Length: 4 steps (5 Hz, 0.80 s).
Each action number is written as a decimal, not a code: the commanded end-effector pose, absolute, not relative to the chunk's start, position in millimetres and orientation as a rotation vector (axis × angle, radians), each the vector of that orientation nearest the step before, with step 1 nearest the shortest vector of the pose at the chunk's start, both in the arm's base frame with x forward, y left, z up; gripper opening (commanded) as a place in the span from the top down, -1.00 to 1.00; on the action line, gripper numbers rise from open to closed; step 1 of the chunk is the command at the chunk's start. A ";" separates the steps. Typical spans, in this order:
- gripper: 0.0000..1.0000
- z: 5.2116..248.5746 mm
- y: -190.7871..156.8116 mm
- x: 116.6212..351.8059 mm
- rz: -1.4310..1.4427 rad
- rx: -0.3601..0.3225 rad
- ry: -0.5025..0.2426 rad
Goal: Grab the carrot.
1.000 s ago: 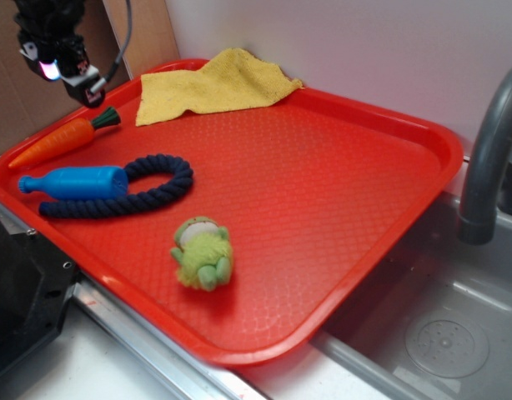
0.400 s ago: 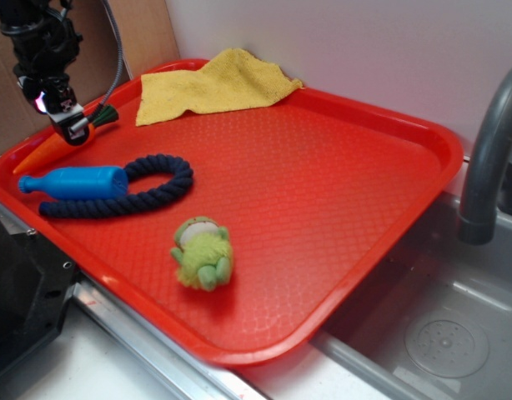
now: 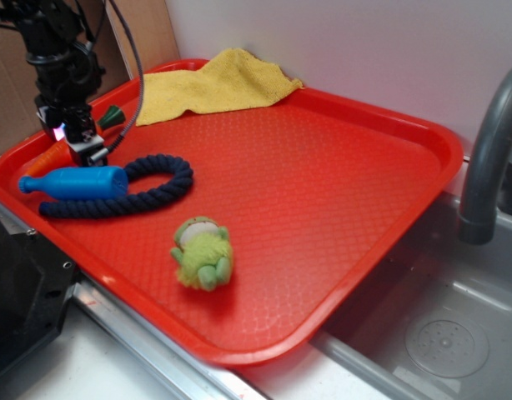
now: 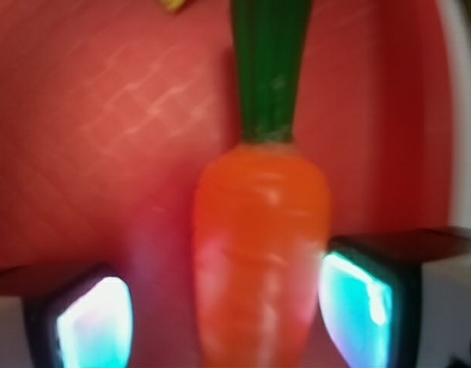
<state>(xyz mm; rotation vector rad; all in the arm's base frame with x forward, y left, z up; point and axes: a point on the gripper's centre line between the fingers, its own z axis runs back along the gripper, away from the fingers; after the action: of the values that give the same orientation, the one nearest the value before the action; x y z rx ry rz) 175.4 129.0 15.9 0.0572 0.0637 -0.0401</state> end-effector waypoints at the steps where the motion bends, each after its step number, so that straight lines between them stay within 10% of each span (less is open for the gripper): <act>1: -1.00 24.1 121.1 170.8 0.127 -0.002 0.037; 2: 1.00 16.8 119.7 167.1 0.212 -0.021 0.031; 4: 1.00 23.1 118.6 162.5 0.241 0.038 0.015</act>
<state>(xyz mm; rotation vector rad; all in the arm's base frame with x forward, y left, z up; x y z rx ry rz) 162.7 112.9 17.2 0.0316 0.0295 0.2518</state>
